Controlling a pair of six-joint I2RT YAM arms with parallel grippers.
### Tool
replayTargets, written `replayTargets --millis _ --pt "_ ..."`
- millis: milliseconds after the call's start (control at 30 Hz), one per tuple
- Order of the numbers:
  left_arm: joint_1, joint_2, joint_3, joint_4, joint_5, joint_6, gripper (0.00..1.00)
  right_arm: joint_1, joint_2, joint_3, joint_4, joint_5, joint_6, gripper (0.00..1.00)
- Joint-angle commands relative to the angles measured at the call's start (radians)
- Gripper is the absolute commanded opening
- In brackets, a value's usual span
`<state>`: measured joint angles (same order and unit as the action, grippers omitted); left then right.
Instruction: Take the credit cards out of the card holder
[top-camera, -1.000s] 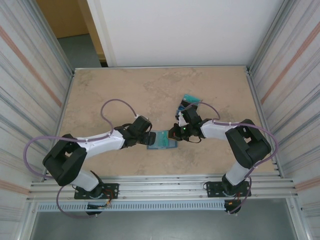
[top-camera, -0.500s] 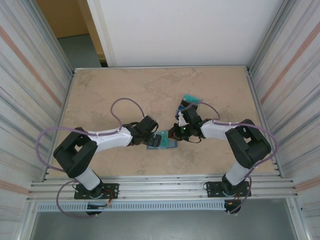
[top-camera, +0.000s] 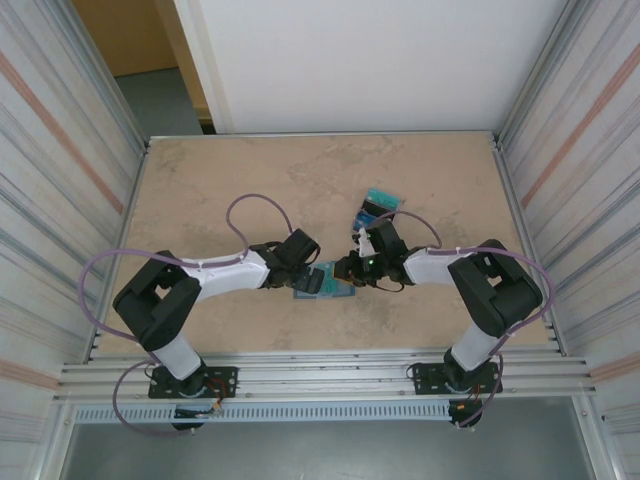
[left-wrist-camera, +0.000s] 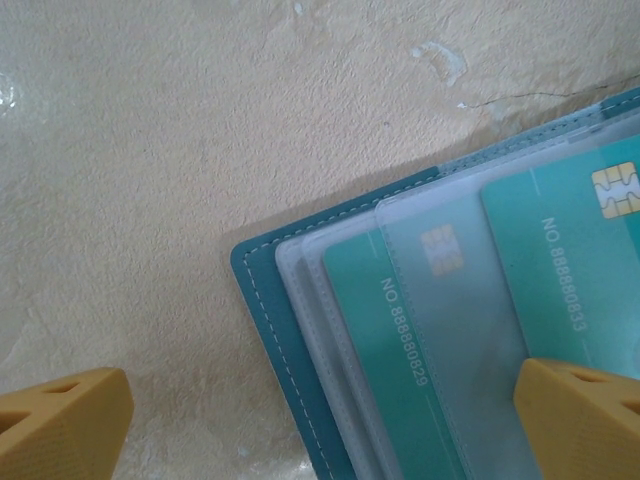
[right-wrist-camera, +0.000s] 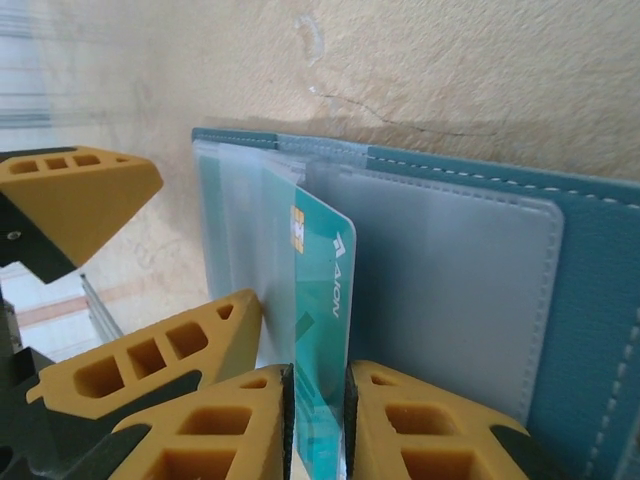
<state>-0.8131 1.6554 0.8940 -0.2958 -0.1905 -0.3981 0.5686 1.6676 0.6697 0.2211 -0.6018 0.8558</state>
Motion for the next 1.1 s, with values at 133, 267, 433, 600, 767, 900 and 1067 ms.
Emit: replayTargets --millis 133,267,433,600,767,900,1067 --pt "-0.004 0.017 -0.016 -0.059 0.009 -0.028 0.99 0.006 0.050 -0.044 0.230 -0.058 0.110 0.20" --pt "-0.004 0.009 -0.018 -0.060 0.000 -0.028 0.99 0.007 0.057 -0.032 0.219 -0.054 0.105 0.13" --pt "-0.004 0.000 -0.021 -0.066 -0.026 -0.021 0.99 -0.001 0.024 -0.009 0.097 -0.017 0.048 0.08" --pt "0.018 -0.003 -0.027 -0.066 -0.038 -0.004 0.98 -0.001 -0.026 0.029 -0.074 0.044 -0.032 0.06" --pt "0.031 -0.018 -0.022 -0.063 -0.041 0.016 0.97 -0.004 -0.075 0.064 -0.218 0.100 -0.097 0.06" --pt "0.032 -0.022 -0.010 -0.066 -0.051 0.030 0.97 -0.013 -0.110 0.107 -0.332 0.133 -0.155 0.05" --pt "0.031 -0.039 0.011 -0.080 -0.044 0.039 0.97 -0.022 -0.176 0.201 -0.515 0.211 -0.261 0.05"
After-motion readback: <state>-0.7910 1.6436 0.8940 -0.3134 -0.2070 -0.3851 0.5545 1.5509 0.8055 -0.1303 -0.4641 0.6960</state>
